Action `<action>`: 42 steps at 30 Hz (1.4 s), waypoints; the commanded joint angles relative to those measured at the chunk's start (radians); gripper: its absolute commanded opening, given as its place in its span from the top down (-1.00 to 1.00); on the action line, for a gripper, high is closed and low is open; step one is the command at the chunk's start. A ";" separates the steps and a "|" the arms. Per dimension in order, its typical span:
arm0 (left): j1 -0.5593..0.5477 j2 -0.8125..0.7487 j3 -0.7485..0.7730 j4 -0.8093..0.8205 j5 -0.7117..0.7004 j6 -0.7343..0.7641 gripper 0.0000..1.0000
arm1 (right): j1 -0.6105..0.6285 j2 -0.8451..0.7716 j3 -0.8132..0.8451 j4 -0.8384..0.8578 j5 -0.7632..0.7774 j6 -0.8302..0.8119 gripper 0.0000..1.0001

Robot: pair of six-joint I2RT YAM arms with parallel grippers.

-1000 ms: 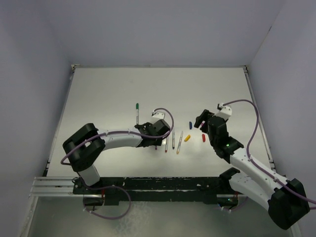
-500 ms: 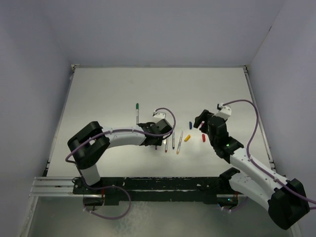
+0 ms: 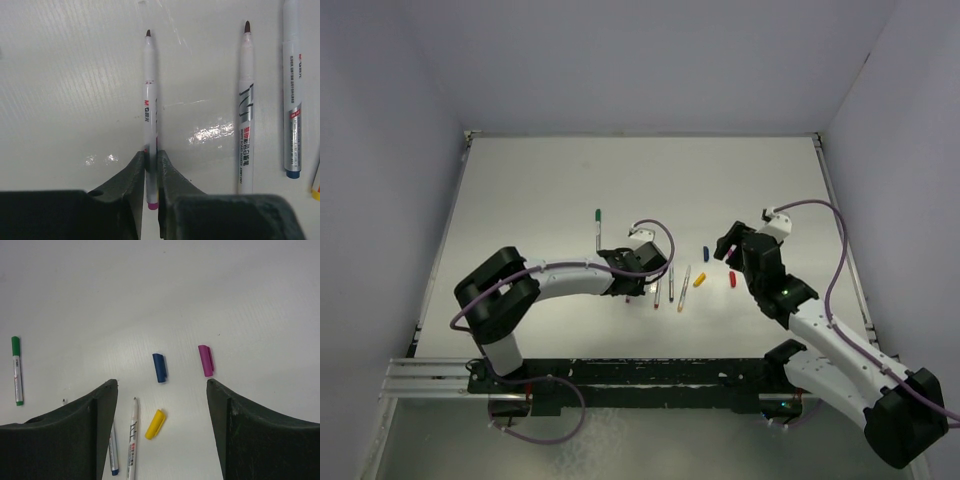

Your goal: Insert the pens into the pen caps

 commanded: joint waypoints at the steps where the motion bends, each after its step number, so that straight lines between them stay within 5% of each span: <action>1: -0.006 0.055 -0.071 -0.104 0.107 -0.021 0.78 | -0.005 0.000 0.057 -0.037 0.019 0.023 -0.46; 4: -0.005 0.074 -0.083 -0.092 0.122 -0.021 1.00 | -0.007 0.017 0.076 -0.062 0.039 0.032 -0.47; 10: -0.006 0.053 -0.105 -0.055 0.114 -0.016 1.00 | -0.009 0.061 0.090 -0.088 0.082 0.017 -0.43; 14: -0.006 -0.055 -0.125 0.001 0.076 0.019 1.00 | -0.016 0.135 0.121 -0.129 0.105 0.011 -0.21; 23: -0.006 -0.321 -0.206 0.203 0.040 0.147 1.00 | -0.100 0.404 0.215 -0.151 0.010 -0.057 -0.22; 42: -0.006 -0.440 -0.328 0.411 0.176 0.197 1.00 | -0.211 0.664 0.341 -0.152 -0.181 -0.159 0.05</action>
